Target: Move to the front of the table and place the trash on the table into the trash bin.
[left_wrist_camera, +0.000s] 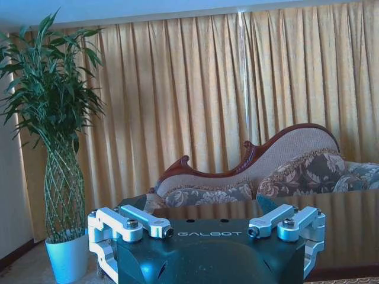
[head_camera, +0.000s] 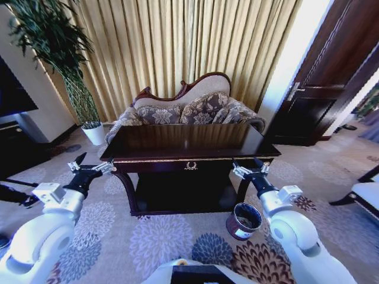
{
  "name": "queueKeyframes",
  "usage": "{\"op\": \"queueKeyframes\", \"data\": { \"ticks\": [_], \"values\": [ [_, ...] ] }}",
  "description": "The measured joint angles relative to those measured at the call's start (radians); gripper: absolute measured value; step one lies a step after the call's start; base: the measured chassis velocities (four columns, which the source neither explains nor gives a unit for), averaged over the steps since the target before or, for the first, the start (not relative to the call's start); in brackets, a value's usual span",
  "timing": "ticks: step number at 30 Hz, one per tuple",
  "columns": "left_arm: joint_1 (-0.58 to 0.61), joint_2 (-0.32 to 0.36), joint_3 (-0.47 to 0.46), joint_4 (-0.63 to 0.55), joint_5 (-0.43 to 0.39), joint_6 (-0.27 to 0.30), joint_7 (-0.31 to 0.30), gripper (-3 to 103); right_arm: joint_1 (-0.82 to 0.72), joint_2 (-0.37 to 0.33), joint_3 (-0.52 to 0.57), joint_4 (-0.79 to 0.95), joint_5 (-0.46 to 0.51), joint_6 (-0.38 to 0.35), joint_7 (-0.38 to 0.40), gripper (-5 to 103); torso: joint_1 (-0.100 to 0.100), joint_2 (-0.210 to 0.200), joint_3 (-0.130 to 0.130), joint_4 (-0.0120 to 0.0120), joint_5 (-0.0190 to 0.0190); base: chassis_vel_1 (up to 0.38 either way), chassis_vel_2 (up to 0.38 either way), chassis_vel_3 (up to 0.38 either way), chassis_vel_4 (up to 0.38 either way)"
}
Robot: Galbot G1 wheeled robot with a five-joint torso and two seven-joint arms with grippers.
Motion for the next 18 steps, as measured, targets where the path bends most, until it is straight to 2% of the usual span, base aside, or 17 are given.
{"op": "queueKeyframes", "data": {
  "ticks": [8,18],
  "values": [
    [0.013,-0.019,0.001,-0.032,0.0,0.017,-0.006,100,-0.036,-0.024,0.018,0.044,0.059,-0.011,0.01,100,0.0,0.0,0.0,-0.0002,0.0,0.007,-0.006,-0.003,0.003],
    [0.035,-0.03,-0.004,-0.048,-0.007,0.035,-0.023,100,-0.049,-0.027,0.02,0.048,0.078,-0.01,0.008,100,0.0,0.0,0.0,0.0,0.0001,0.056,-0.059,-0.056,0.056]
  ]
}}
